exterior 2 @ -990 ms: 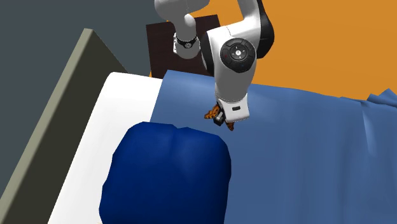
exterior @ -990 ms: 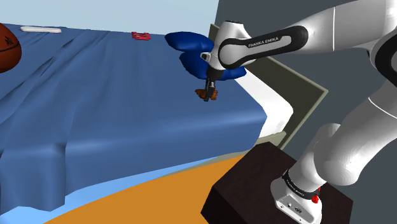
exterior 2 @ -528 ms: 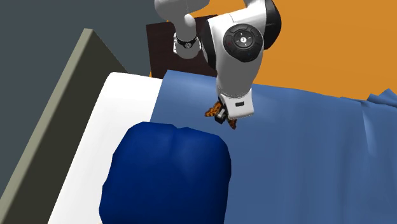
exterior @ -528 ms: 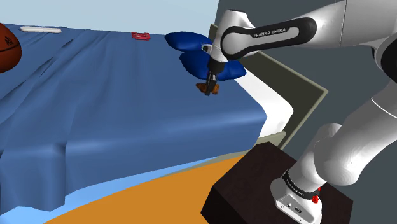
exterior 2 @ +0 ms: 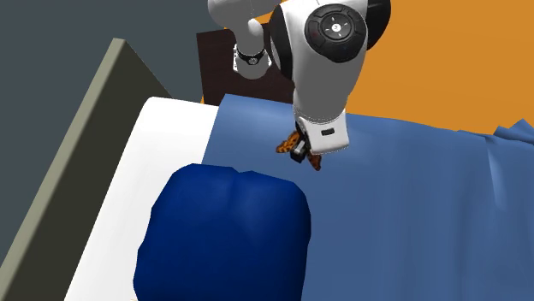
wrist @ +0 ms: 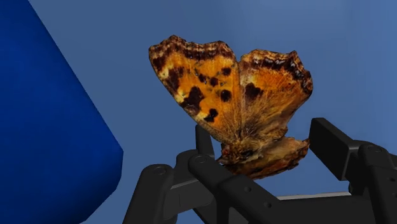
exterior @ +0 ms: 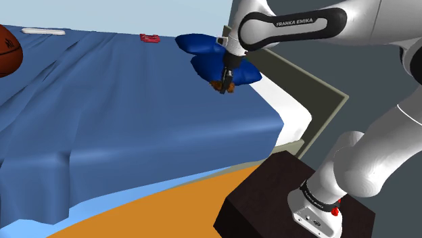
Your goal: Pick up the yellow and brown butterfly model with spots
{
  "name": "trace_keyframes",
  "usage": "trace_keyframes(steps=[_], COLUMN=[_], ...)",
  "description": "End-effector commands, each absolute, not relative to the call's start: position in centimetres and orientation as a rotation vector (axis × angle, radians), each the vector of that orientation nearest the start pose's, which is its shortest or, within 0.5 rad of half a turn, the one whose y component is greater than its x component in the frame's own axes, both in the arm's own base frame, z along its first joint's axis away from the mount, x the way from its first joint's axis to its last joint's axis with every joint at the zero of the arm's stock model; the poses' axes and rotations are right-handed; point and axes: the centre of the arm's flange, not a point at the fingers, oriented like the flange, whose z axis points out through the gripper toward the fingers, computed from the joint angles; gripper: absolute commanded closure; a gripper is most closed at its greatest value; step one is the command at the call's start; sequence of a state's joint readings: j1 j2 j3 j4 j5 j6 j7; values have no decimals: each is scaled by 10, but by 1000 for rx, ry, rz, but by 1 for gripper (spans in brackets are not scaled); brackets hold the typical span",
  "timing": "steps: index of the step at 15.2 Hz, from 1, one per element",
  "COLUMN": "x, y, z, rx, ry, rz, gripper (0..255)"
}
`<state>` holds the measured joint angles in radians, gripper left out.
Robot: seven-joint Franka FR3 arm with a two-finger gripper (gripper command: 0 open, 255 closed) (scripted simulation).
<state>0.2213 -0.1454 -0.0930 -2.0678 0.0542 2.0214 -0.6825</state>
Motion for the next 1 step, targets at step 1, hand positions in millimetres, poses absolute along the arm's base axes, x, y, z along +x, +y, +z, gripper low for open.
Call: trace_keyframes(steps=[1], x=[519], y=[69], z=[508], rx=[-2864], ry=[-1194], rz=[-173], gripper=[255])
